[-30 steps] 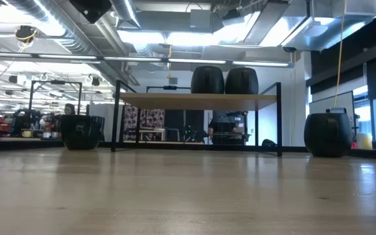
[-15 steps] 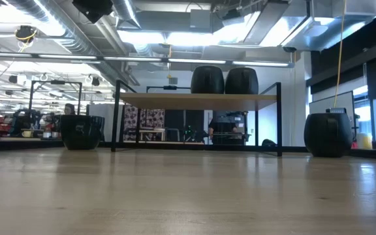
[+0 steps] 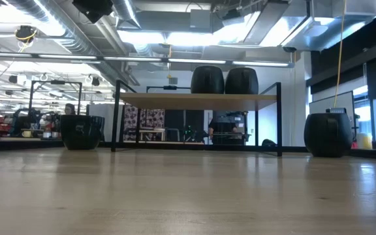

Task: Place coffee mugs
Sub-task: Put the bottom black cup on the shelf

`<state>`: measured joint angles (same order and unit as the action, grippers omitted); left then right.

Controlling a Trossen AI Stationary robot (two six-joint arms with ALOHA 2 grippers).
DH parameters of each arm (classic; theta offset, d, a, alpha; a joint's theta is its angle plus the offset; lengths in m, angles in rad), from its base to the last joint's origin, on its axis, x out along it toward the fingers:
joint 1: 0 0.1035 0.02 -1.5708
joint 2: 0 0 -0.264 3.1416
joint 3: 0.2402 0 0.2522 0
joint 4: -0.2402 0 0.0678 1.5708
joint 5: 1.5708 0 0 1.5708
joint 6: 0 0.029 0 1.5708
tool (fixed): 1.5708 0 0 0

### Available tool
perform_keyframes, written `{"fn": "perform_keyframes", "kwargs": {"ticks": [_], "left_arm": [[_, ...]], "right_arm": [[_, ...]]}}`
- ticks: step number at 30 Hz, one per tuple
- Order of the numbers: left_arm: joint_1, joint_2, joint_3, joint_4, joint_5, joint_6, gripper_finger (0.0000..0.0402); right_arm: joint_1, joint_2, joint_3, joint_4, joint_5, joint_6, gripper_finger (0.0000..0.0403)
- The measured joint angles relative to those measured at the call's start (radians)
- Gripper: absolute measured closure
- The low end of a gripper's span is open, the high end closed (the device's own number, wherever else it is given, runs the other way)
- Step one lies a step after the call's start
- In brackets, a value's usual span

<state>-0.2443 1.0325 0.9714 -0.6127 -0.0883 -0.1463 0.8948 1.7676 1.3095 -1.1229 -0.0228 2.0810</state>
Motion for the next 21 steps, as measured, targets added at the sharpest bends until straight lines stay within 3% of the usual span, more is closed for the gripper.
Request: {"fn": "perform_keyframes", "kwargs": {"ticks": [4, 12, 17, 21], "left_arm": [[0.000, 0.000, 0.000, 0.000, 0.000, 0.000, 0.0285], [0.000, 0.000, 0.000, 0.000, 0.000, 0.000, 0.0285], [0.000, 0.000, 0.000, 0.000, -0.006, 0.000, 0.0285], [0.000, 0.000, 0.000, 0.000, -0.081, 0.000, 0.0285]], "right_arm": [[-0.055, 0.000, 0.042, 0.014, 0.052, -0.201, 0.0390], [-0.262, 0.000, 0.128, 0.081, 0.187, -0.851, 0.0397], [-0.404, 0.000, 0.136, 0.165, 0.176, -1.192, 0.0396], [-0.506, 0.000, 0.136, 0.209, 0.142, -1.401, 0.0399]]}}
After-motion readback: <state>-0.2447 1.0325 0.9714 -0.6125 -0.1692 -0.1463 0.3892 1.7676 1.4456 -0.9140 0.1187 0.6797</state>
